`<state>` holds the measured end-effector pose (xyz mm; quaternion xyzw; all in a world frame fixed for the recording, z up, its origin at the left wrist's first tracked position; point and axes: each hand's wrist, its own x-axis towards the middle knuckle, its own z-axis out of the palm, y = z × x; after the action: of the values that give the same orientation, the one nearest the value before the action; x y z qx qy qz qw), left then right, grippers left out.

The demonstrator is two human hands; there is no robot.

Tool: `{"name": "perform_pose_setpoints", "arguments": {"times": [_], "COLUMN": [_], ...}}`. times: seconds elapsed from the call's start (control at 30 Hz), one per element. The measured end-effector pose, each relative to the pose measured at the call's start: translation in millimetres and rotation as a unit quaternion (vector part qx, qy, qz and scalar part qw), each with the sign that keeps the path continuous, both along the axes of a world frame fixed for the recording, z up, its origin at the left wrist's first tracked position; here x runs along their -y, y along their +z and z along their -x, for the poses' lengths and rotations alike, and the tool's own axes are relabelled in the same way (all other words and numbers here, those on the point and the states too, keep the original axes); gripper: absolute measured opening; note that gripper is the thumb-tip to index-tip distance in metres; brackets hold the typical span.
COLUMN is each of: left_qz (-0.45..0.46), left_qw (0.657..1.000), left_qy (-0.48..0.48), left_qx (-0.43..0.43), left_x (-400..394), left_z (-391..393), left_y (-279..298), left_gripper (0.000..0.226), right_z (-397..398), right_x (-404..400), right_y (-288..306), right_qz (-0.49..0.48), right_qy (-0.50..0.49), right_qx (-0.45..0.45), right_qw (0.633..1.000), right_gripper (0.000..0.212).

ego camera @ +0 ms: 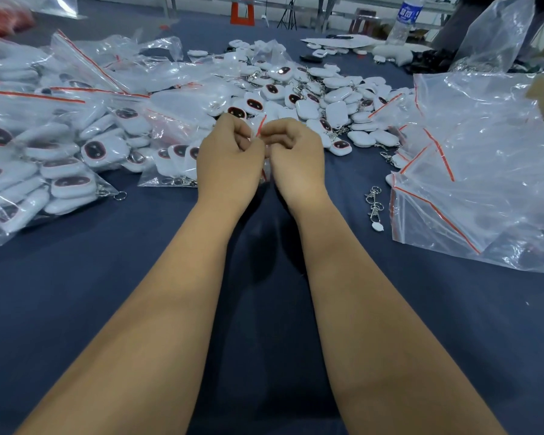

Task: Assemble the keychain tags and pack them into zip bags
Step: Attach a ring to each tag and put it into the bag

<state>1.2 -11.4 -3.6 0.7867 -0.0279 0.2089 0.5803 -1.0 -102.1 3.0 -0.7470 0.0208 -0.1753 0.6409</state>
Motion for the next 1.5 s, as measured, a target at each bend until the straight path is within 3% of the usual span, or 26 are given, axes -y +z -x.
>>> {"name": "perform_pose_setpoints", "arguments": {"times": [0.13, 0.27, 0.37, 0.53, 0.7, 0.83, 0.93, 1.03, 1.13, 1.23, 1.33, 1.5], "left_qz": [-0.075, -0.151, -0.169, -0.147, -0.153, -0.166, -0.166, -0.158, -0.12, -0.093, -0.094, -0.098], "left_qw": [0.997, 0.988, 0.985, 0.988, 0.988, 0.985, 0.985, 0.986, 0.991, 0.994, 0.994, 0.993], "left_qy": [-0.012, 0.008, 0.036, 0.048, 0.021, -0.005, -0.007, -0.01, -0.009, -0.016, -0.025, -0.018], "left_qx": [-0.01, -0.022, -0.023, 0.002, -0.022, -0.046, -0.055, -0.06, -0.06, -0.06, -0.057, -0.068], "left_x": [0.6, 0.3, -2.2, -6.3, -6.1, -4.9, -4.0, -3.3, -3.3, -3.2, -2.8, -3.0], "left_z": [-0.9, -2.0, -3.6, -3.5, -3.6, -3.0, -3.9, -3.7, -3.8, -4.1, -4.0, -4.3], "left_y": [-3.9, -6.8, -6.5, -4.3, -2.9, -4.7, -4.9, -4.5, -2.0, -0.1, 0.0, -0.6], "left_gripper": [0.014, 0.006, 0.007, 0.034, 0.032, 0.032, 0.031, 0.032, 0.032, 0.029, 0.042, 0.039], "right_z": [-1.1, 0.4, 1.4, 0.4, -2.6, -5.7, -8.5, -8.2, -7.3, -9.8, -9.4, -8.0], "right_x": [13.7, 19.5, 18.0, 20.2, 19.2, 19.8, 18.3, 15.2, 12.3, 11.4, 11.6, 7.9], "right_y": [-1.2, -0.1, 0.1, -2.4, -5.5, -7.6, -6.7, -2.7, 1.2, 0.5, -0.5, -3.1], "right_qz": [0.175, 0.313, 0.342, 0.348, 0.369, 0.385, 0.34, 0.074, -0.11, -0.124, -0.086, -0.048], "right_qy": [-0.147, -0.154, -0.151, -0.155, -0.123, -0.137, -0.144, -0.099, -0.016, 0.045, 0.041, 0.04], "right_qx": [-0.041, -0.153, -0.173, -0.172, -0.155, -0.142, -0.116, -0.043, -0.045, -0.072, -0.076, -0.06], "right_qw": [0.973, 0.925, 0.911, 0.908, 0.908, 0.902, 0.922, 0.991, 0.993, 0.989, 0.993, 0.996], "right_gripper": [0.05, 0.043, 0.039, 0.041, 0.054, 0.037, 0.023, 0.038, 0.024, 0.02, 0.024, 0.014]}}
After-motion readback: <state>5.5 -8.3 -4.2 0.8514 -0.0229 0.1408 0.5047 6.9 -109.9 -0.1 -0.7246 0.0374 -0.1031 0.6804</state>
